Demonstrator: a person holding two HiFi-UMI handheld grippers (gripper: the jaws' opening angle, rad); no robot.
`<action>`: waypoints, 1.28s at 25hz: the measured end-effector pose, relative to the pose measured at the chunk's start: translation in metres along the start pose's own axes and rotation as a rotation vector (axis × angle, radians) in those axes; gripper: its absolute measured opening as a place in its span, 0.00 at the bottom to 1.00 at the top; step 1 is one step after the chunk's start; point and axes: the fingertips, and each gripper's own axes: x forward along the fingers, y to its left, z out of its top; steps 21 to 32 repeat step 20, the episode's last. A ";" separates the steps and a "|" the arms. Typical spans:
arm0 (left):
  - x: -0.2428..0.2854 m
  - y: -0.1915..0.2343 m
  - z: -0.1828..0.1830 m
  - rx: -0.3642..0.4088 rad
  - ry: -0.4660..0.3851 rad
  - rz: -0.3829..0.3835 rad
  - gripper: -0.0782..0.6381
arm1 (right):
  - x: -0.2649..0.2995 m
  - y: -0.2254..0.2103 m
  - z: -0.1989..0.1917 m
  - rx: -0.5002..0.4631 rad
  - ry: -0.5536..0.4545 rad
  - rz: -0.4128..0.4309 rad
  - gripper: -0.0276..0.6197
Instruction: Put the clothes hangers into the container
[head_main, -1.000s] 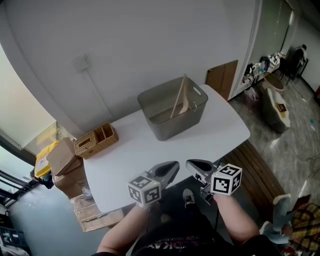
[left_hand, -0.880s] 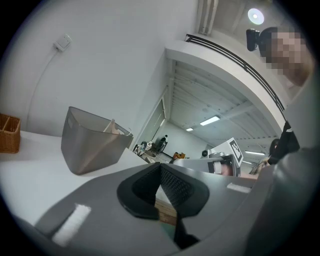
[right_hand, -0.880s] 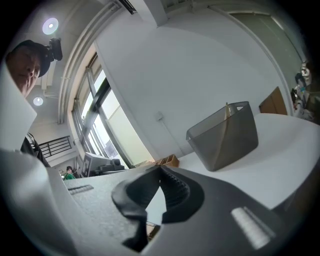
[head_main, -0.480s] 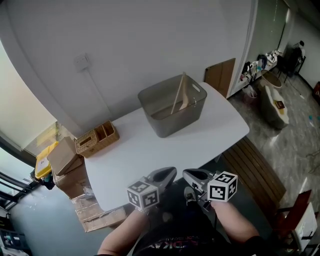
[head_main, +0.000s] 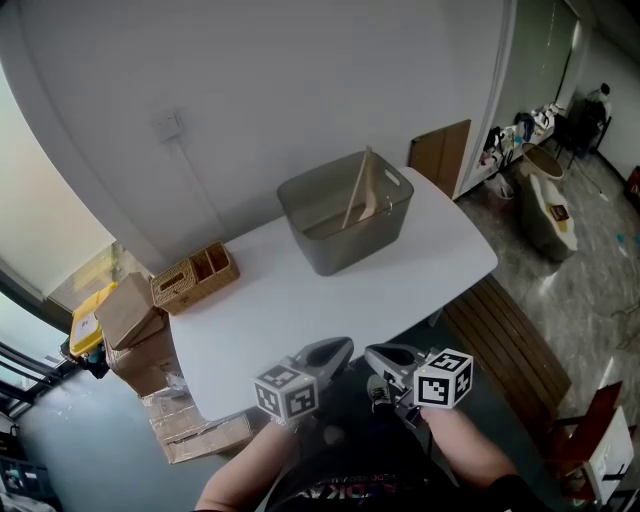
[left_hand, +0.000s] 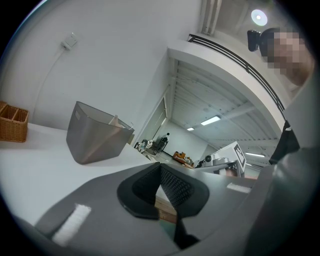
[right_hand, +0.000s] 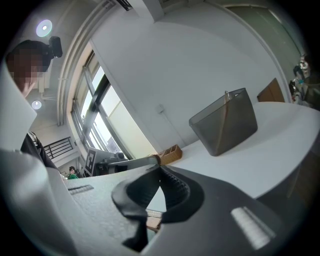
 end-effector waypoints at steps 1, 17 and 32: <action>0.001 -0.001 0.000 0.001 0.001 -0.001 0.11 | -0.001 0.000 0.000 -0.001 -0.001 -0.001 0.05; 0.007 -0.009 -0.005 0.004 0.009 -0.017 0.11 | -0.010 -0.003 -0.002 0.008 -0.016 -0.015 0.05; 0.008 -0.009 -0.006 0.006 0.009 -0.020 0.11 | -0.010 -0.005 -0.003 0.009 -0.019 -0.017 0.05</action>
